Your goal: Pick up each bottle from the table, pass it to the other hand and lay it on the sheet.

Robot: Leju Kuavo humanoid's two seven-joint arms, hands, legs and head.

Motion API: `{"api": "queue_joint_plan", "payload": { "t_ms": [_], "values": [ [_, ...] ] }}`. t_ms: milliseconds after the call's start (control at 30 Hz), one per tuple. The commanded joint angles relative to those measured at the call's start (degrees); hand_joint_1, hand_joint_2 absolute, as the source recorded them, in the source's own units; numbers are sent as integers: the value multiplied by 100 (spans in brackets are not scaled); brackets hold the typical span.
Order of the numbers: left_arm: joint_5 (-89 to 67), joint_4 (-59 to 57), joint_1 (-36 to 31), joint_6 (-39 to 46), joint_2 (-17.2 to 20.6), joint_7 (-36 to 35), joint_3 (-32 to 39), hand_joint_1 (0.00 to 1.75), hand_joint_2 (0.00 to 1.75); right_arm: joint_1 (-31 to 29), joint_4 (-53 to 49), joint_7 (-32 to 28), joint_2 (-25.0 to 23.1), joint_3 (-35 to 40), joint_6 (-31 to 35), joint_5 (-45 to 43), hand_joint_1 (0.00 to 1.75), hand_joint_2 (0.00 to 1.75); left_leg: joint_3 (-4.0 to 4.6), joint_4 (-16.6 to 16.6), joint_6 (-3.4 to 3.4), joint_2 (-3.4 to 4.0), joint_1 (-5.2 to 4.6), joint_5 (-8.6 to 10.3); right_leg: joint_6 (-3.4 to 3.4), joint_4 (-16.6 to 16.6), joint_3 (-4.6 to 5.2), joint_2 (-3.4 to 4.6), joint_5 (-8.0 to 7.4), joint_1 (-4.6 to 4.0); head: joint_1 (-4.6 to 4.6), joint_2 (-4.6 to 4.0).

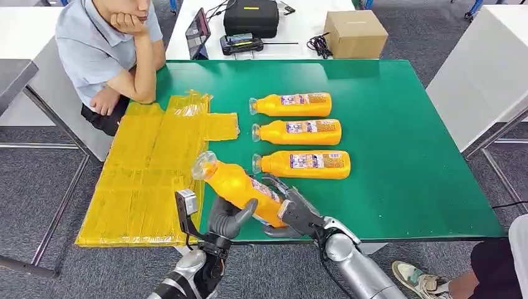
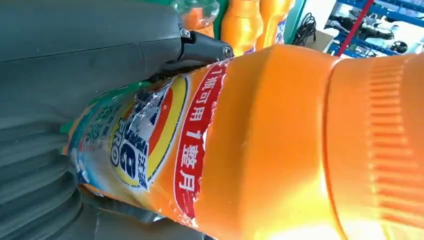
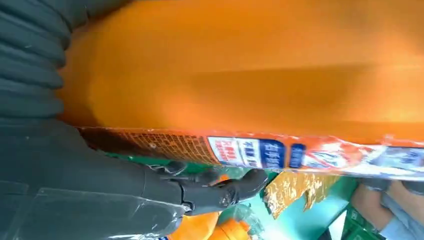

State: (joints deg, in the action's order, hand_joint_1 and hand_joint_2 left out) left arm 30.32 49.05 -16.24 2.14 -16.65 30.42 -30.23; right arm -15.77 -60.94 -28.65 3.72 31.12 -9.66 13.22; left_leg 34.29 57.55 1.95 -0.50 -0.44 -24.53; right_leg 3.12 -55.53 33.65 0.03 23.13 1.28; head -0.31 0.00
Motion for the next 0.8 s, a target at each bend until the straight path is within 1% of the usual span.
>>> {"api": "queue_joint_plan", "payload": {
  "t_ms": [33, 67, 133, 233, 267, 300, 367, 400, 433, 467, 533, 567, 600, 633, 700, 733, 767, 800],
  "values": [
    [45, 411, 0, -8, 177, -66, -25, 175, 175, -107, 288, 35, -43, 33, -29, -75, 0, 175, -16, -1, -11, 11, 7, -8, -13, 4, -15, 8, 4, -8, 0, 0],
    [-147, 579, 23, 190, 233, -56, -88, 175, 175, -39, 250, 31, -33, -2, 11, -61, 0, 175, -23, 5, -17, 12, 12, -15, -19, 2, -24, 7, 9, -14, 0, 0],
    [-381, 821, 80, 432, 280, -3, -101, 175, 175, 46, 211, 32, -40, -72, 50, -52, 0, 175, -11, -2, -10, 5, 5, -6, -11, 3, -11, 3, 4, -6, 0, 0],
    [-677, 1141, 129, 642, 351, 20, -160, 175, 175, 145, 195, 31, -44, -136, 76, -47, 0, 175, -19, 1, -14, 5, 10, -11, -17, 4, -20, 1, 8, -11, 0, 0],
    [-1073, 1438, 193, 973, 375, 42, -202, 175, 175, 237, 158, 14, -45, -188, 82, -21, 0, 175, -28, 2, -19, 8, 14, -16, -22, 4, -29, 2, 12, -16, 0, 0],
    [-1116, 1535, 219, 1005, 368, -28, -200, 175, 175, 268, 148, 3, -37, -194, 80, -8, 0, 175, -8, 0, -10, 3, 6, -6, -12, 2, -8, 1, 4, -7, 0, 0],
    [-2539, 1544, 42, 2133, 510, 0, -465, 175, 175, 392, 114, -35, -45, -304, 139, 49, 0, 175, -8, 0, -10, 3, 6, -6, -11, 2, -7, 0, 5, -7, 0, 0],
    [-2556, 1536, 18, 2106, 509, -18, -410, 175, 175, 407, 116, -51, -40, -314, 139, 64, 0, 175, -10, 1, -12, -1, 9, -7, -14, 2, -11, -5, 7, -9, -2, 0],
    [-2993, 1413, -81, 2462, 553, -114, -436, 175, 175, 427, 131, -51, -62, -355, 154, 64, 0, 175, -18, 2, -16, -5, 11, -11, -19, 1, -21, -10, 12, -13, 0, 0],
    [-3374, 1333, -162, 2693, 598, -180, -406, 175, 175, 433, 156, -64, -92, -385, 172, 113, 0, 175, -9, 0, -12, -5, 8, -6, -14, 3, -11, -8, 7, -9, 0, 0],
    [-3753, 1182, -291, 2890, 653, -280, -319, 175, 175, 414, 202, -75, -140, -395, 171, 153, 0, 175, -14, 0, -15, 2, 9, -7, -17, 3, -13, -3, 6, -10, 0, 0],
    [-4619, 919, -491, 3434, 736, -581, -372, 175, 175, 390, 243, -96, -177, -397, 144, 188, 0, 175, -21, 2, -20, 4, 15, -11, -23, 4, -22, -2, 8, -16, 0, 0],
    [-4678, 920, -507, 3341, 729, -578, -227, 175, 175, 375, 275, -104, -203, -413, 143, 214, 0, 175, -9, -3, -13, 1, 6, -3, -14, 3, -8, -1, 3, -6, 0, 0],
    [-5818, 621, -691, 3786, 789, -1011, -249, 175, 175, 312, 349, -131, -237, -396, 98, 250, 0, 175, -10, -1, -14, 9, 7, -5, -16, 1, -7, 6, 2, -8, 0, 0],
    [-6837, 386, -853, 3739, 844, -1681, -48, 175, 175, 274, 398, -150, -279, -430, 86, 278, 0, 175, -21, 0, -21, 17, 14, -8, -24, 2, -17, 11, 2, -16, -2, 0],
    [-7423, 100, -1024, 3671, 910, -2034, -104, 175, 175, 257, 412, -163, -284, -433, 47, 295, 0, 175, -11, -4, -13, 11, 7, -1, -14, 3, -6, 6, -1, -8, 0, 0],
    [-8056, -147, -1191, 3673, 953, -2473, -67, 175, 175, 229, 422, -165, -298, -446, 22, 313, 0, 175, -22, -4, -21, 14, 15, -4, -23, 7, -18, 7, 0, -16, 0, 0],
    [-8094, -157, -1212, 3601, 943, -2465, 27, 175, 175, 217, 423, -165, -306, -456, 13, 322, 0, 175, -12, -7, -13, 4, 6, 5, -14, 6, -9, 0, -1, -7, 0, 0]
  ]
}}
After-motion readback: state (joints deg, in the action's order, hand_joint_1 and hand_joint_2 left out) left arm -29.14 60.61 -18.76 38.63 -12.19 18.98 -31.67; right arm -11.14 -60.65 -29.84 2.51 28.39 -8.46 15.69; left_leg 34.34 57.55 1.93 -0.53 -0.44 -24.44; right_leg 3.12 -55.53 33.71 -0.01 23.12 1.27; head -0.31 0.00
